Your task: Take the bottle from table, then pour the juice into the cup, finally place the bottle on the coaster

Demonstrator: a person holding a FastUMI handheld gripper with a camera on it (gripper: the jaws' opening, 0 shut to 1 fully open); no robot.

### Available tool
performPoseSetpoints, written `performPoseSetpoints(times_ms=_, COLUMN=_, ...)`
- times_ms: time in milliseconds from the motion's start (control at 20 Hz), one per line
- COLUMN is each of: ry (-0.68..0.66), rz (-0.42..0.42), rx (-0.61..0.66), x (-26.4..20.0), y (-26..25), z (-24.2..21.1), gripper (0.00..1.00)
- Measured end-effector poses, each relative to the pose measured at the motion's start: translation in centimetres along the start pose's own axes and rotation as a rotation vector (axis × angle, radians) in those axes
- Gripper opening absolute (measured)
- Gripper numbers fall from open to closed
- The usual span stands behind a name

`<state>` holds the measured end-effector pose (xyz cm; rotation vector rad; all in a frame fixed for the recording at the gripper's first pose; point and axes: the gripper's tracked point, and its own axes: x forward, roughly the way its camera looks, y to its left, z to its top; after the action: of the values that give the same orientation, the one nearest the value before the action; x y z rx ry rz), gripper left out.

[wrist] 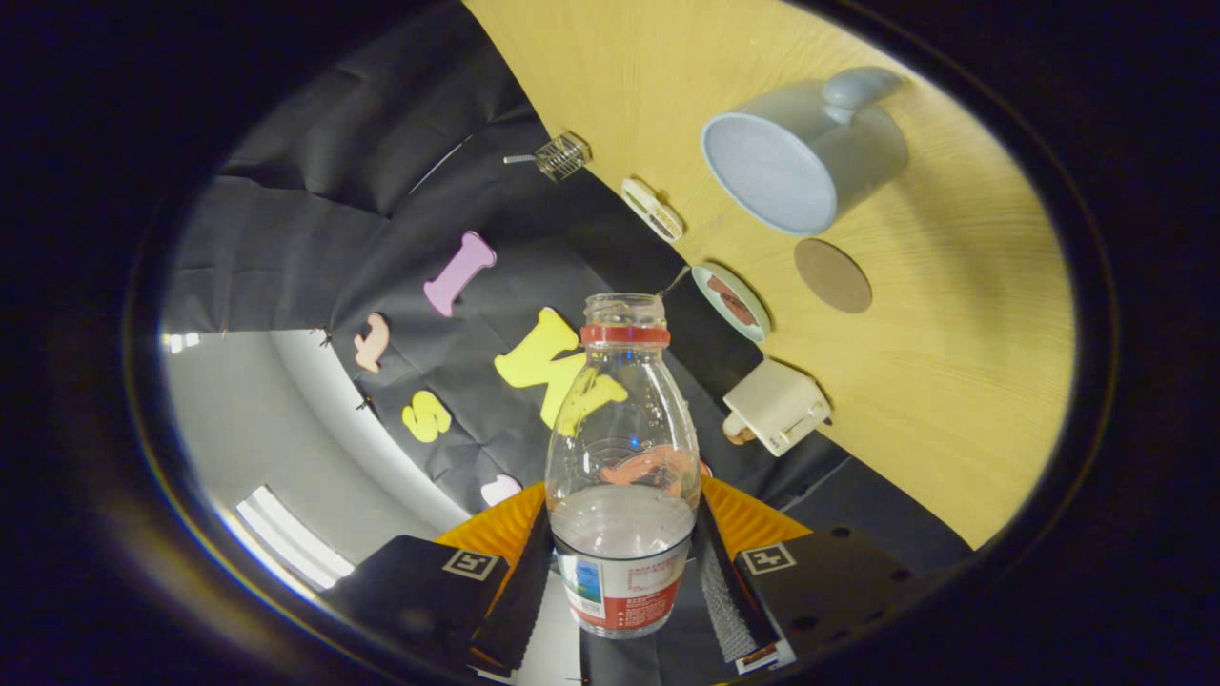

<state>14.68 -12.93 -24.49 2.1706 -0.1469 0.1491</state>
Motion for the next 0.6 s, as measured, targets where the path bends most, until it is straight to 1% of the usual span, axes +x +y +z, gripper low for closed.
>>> performPoseSetpoints(times_ms=400, ry=0.026, rz=-0.031, rx=-0.095, x=-0.6, y=-2.6, z=-0.2, gripper=0.77)
performPoseSetpoints(times_ms=600, ry=0.014, rz=-0.049, rx=-0.188, x=-2.2, y=-3.1, z=0.7, gripper=0.77)
